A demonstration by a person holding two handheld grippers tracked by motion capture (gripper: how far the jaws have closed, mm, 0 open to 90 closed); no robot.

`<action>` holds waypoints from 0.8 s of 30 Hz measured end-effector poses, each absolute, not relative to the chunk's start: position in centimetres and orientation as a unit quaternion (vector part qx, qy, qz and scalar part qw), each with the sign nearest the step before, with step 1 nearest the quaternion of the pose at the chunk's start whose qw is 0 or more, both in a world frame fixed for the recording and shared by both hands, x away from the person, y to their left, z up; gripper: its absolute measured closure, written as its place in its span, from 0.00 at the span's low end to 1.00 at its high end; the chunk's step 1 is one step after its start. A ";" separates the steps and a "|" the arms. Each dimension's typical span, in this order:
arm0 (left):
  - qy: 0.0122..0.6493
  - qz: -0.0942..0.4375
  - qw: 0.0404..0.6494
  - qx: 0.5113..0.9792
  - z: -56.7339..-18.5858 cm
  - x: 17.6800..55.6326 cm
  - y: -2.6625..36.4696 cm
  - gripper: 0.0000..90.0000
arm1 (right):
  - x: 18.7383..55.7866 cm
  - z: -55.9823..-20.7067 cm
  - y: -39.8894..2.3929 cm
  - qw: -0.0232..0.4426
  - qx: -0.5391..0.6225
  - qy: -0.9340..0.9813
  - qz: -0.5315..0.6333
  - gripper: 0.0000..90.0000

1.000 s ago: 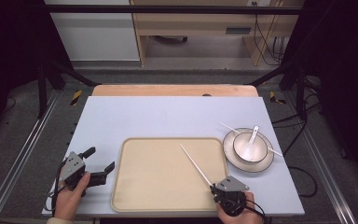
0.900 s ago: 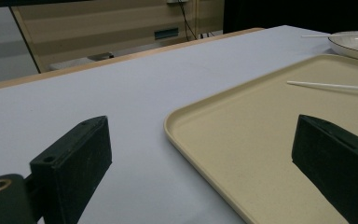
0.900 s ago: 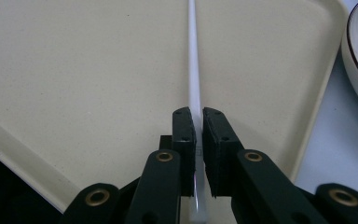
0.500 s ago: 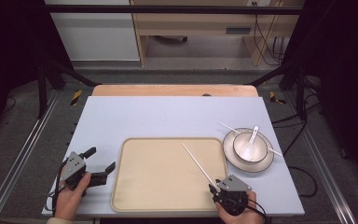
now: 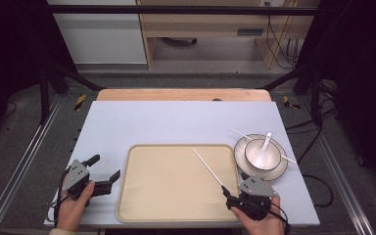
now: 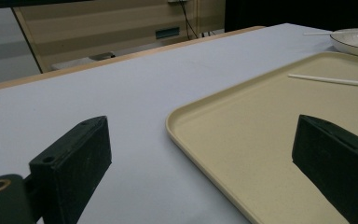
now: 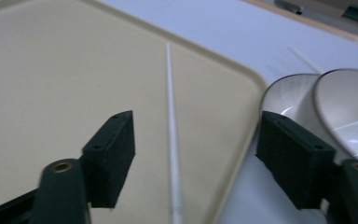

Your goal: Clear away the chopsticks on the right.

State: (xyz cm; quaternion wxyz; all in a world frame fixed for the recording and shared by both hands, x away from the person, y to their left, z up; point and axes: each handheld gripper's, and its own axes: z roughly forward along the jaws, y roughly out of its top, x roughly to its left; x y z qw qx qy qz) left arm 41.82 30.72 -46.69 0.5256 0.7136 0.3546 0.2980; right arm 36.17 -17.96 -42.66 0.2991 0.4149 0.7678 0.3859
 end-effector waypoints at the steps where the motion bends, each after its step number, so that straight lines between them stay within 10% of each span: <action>1: 0.355 0.299 0.526 0.713 -46.7 41.8 30.7 0.05 | 36.4 -42.2 -18.5 0.304 0.419 0.763 0.388 0.24; 10: 0.356 0.299 0.523 0.714 -46.8 41.8 30.6 0.05 | 38.4 -38.1 -24.1 0.347 0.404 0.748 0.396 0.09; 24: 0.357 0.300 0.524 0.713 -46.8 41.8 30.7 0.05 | 40.8 -36.6 -34.3 0.378 0.451 0.729 0.351 0.40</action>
